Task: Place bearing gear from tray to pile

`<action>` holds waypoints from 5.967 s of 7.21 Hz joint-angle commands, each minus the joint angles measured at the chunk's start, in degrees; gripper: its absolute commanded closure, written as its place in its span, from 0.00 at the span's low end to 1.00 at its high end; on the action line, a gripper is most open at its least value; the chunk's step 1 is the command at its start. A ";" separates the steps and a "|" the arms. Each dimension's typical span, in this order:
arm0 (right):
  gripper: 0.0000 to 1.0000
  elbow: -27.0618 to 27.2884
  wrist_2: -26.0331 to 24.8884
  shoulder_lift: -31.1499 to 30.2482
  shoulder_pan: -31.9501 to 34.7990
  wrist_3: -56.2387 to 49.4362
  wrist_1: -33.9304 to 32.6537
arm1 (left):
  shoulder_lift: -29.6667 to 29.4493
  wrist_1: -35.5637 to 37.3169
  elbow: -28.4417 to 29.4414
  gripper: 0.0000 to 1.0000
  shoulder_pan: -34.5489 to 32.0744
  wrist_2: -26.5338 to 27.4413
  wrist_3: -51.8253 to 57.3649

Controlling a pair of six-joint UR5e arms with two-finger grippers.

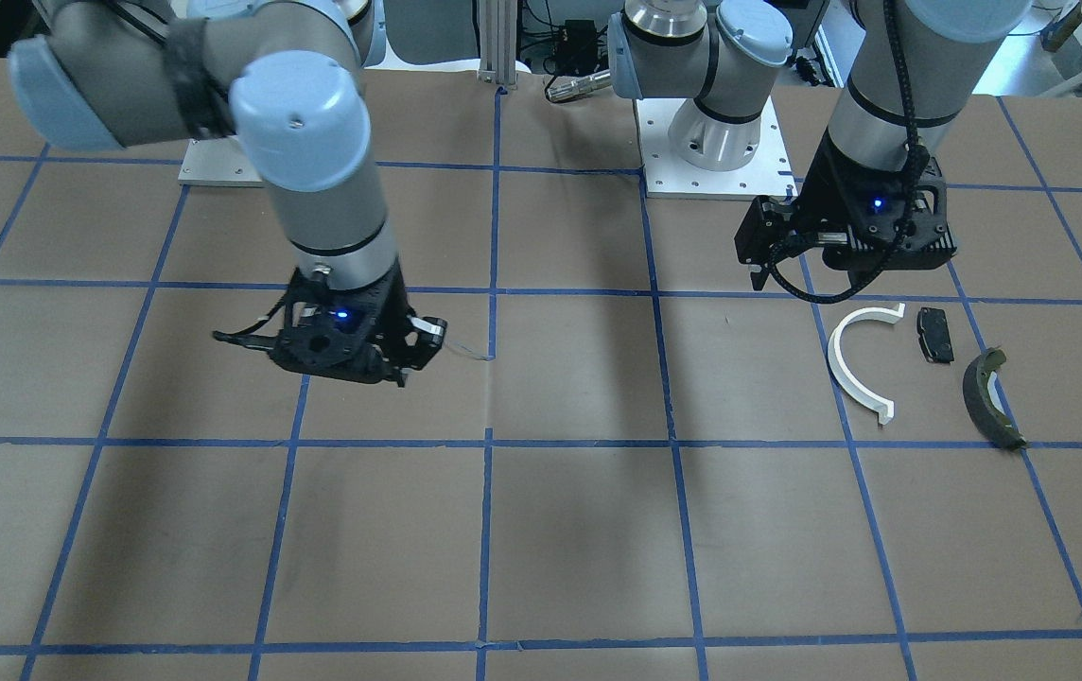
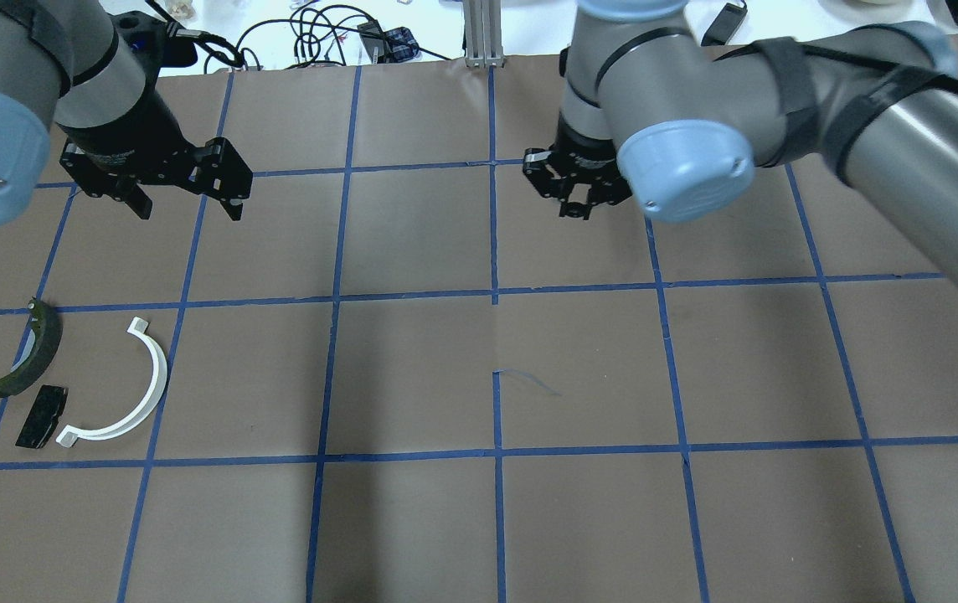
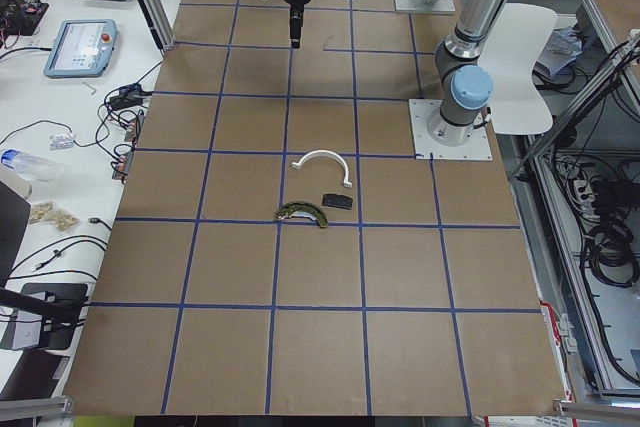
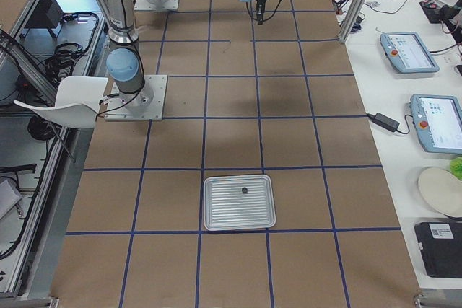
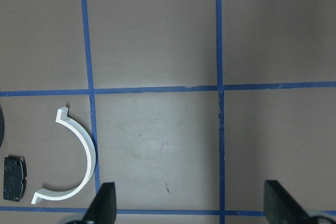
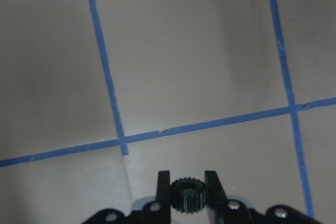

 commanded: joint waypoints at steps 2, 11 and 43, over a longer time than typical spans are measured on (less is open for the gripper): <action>0.66 1.43 6.15 9.59 8.16 18.56 -12.92 | -0.63 0.10 0.05 0.00 0.47 0.89 0.09; 0.00 4.43 5.89 -0.63 -3.72 1.69 -6.59 | -7.29 6.25 0.32 0.00 -1.19 0.01 -2.53; 0.85 5.04 -3.95 16.38 -70.05 -93.19 -19.38 | -23.76 -3.94 13.85 1.00 2.19 2.89 1.89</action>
